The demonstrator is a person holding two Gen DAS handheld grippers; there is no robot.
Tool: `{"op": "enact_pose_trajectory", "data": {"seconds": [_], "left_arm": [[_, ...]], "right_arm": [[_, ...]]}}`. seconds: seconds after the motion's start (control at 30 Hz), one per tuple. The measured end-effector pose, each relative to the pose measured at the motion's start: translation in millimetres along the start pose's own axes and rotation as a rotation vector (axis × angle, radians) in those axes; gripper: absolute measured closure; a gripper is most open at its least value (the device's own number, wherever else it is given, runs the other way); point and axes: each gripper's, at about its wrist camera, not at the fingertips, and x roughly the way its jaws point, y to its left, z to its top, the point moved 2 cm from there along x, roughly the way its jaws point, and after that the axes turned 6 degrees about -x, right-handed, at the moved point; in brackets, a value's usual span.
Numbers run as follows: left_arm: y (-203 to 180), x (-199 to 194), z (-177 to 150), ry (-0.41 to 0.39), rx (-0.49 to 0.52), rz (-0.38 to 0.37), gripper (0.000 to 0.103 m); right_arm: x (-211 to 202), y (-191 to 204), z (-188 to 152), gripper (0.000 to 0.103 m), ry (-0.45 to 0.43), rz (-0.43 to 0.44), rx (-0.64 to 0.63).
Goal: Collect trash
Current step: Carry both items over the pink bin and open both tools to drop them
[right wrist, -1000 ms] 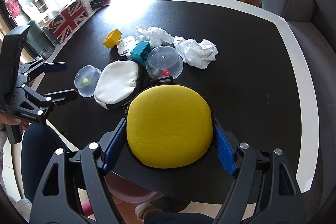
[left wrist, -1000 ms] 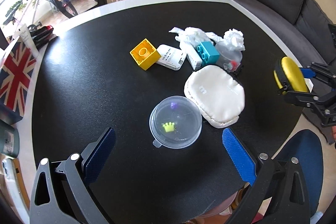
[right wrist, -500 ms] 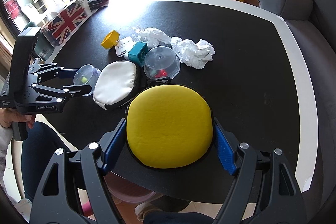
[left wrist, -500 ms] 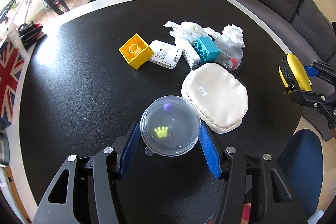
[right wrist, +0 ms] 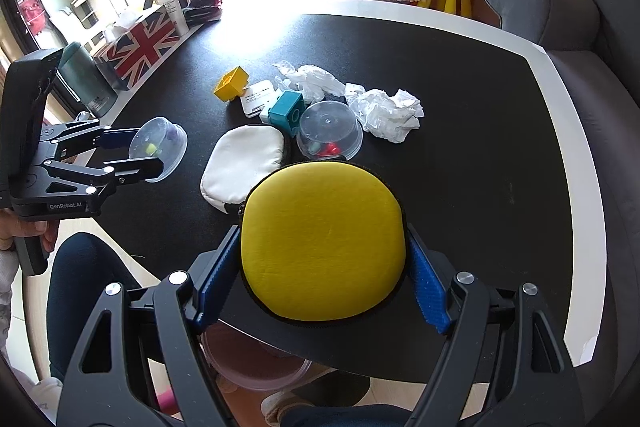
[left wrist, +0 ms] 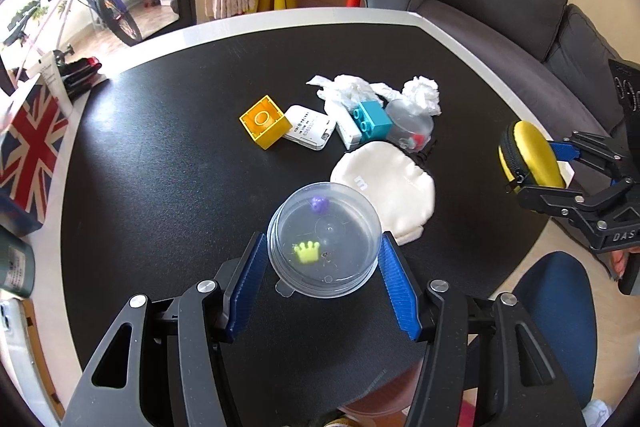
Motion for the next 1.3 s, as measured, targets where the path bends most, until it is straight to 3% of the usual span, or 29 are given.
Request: {"op": "enact_pose_trajectory", "data": {"seconds": [0.63, 1.03, 1.13, 1.2, 1.3], "left_arm": [[-39.3, -68.5, -70.9, -0.062, -0.004, -0.070, 0.047], [-44.3, -67.9, -112.4, -0.028, -0.032, -0.090, 0.047], [-43.1, -67.4, -113.8, -0.027, -0.034, -0.086, 0.047], [-42.7, -68.1, -113.1, -0.030, -0.035, -0.087, 0.047], [-43.0, -67.3, -112.4, -0.030, -0.034, -0.088, 0.047]], "right_arm": [[-53.2, 72.8, -50.4, 0.026, -0.059, 0.080, -0.096], [-29.5, 107.9, -94.1, 0.026, 0.022, 0.168, -0.129], [-24.7, 111.7, -94.1, 0.023, 0.033, 0.165, -0.138], [-25.2, 110.4, -92.2, 0.015, 0.024, 0.162, -0.133], [-26.4, 107.2, -89.8, 0.014, 0.022, 0.155, -0.128]]}}
